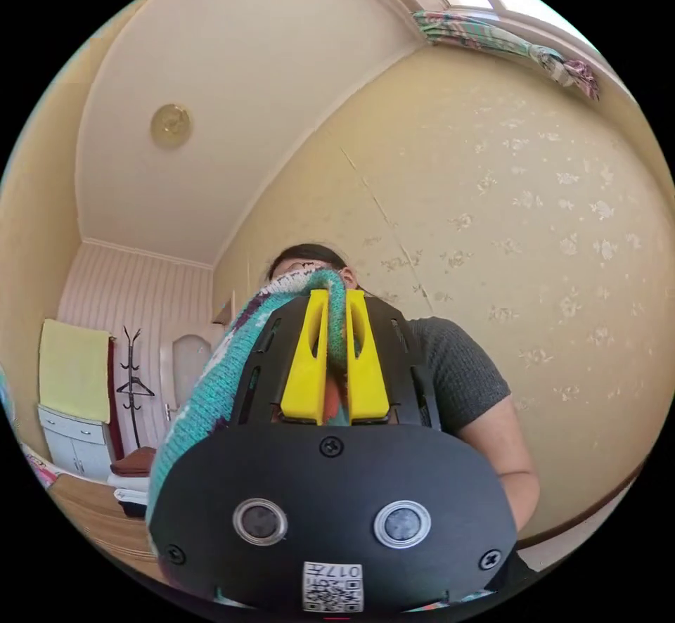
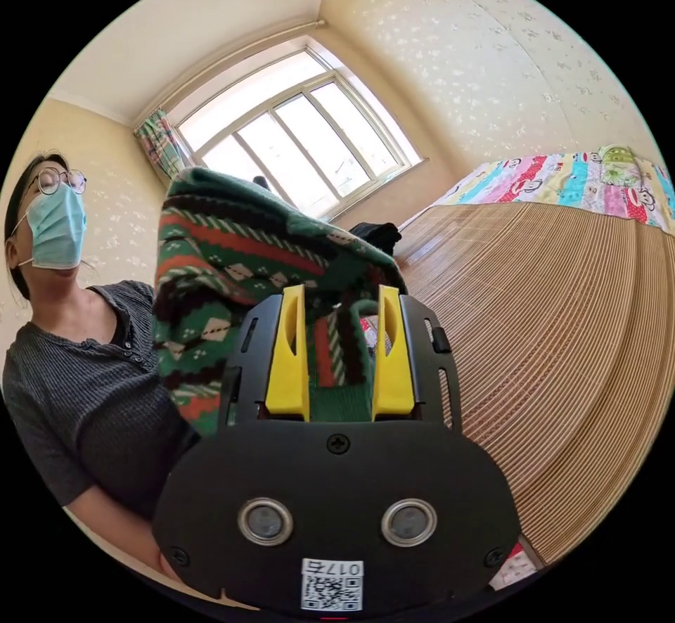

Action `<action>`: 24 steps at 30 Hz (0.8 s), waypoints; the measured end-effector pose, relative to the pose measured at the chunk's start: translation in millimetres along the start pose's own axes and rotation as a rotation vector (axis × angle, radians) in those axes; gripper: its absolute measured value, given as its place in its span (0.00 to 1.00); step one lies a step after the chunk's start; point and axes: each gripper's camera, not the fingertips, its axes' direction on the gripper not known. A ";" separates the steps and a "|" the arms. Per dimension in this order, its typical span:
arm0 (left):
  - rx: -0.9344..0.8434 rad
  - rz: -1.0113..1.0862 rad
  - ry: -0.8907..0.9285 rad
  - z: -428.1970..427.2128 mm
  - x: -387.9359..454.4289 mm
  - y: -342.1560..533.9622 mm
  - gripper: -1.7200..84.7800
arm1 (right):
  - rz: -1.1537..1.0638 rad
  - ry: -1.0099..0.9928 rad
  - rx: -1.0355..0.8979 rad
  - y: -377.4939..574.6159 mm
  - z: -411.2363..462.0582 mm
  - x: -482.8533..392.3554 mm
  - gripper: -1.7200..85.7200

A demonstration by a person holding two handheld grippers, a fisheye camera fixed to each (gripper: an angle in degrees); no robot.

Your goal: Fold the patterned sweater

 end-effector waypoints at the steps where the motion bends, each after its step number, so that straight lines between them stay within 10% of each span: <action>1: 0.004 -0.007 0.022 6.4 -9.5 1.1 0.07 | -0.025 0.047 -0.053 -5.4 16.2 -4.0 0.23; 8: 0.109 -0.016 0.218 8.1 -102.1 15.2 0.07 | -0.006 0.287 -0.020 -24.7 38.1 -22.7 0.25; 13: 0.178 0.026 0.183 -29.7 -164.9 16.3 0.07 | -0.019 0.113 0.200 -37.1 -16.2 -28.2 0.25; 24: 0.339 0.028 0.249 -137.0 -471.4 54.6 0.07 | -0.184 -0.516 0.022 -116.9 50.8 -21.7 0.21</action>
